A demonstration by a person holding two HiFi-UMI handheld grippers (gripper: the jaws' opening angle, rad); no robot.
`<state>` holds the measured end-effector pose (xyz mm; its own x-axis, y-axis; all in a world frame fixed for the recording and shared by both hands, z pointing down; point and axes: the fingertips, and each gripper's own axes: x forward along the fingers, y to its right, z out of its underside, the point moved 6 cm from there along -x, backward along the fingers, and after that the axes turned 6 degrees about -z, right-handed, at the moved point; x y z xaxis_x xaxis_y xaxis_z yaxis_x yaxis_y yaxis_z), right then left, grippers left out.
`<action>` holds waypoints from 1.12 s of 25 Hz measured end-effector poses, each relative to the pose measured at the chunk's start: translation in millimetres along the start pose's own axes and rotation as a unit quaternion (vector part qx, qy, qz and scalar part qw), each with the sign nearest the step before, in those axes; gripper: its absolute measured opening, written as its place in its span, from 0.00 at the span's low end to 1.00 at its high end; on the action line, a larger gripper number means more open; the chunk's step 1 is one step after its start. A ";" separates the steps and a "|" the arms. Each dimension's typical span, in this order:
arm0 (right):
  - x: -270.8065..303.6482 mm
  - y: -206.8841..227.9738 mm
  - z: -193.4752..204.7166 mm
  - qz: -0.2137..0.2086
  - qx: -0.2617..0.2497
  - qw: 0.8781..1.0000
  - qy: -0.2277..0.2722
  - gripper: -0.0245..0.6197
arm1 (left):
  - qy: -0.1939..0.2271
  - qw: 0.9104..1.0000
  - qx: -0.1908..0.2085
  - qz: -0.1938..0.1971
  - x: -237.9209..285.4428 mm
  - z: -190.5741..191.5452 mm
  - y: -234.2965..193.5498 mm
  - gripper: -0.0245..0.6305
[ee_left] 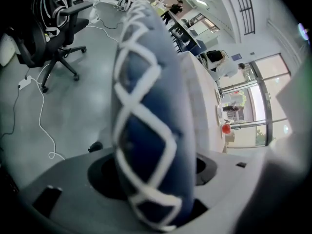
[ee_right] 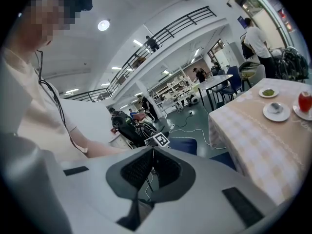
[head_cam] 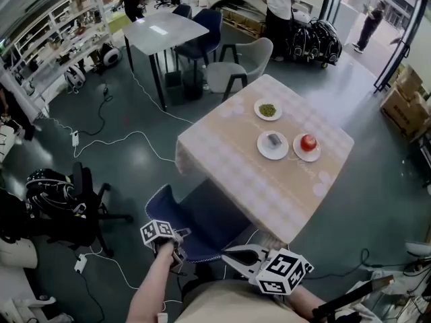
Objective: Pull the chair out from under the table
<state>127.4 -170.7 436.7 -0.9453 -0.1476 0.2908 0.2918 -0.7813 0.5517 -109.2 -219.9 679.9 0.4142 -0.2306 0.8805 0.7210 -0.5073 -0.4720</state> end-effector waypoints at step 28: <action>-17.7 -10.0 -10.1 0.033 -0.031 0.999 0.006 0.05 | 0.039 0.997 -0.069 -0.004 -20.5 14.8 -28.3 0.39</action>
<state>139.7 -166.4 418.2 -0.9259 -0.2072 0.3158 0.3447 -0.8053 0.4824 -129.9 -188.6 674.6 0.3597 -0.2869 0.8879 0.6388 -0.6178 -0.4585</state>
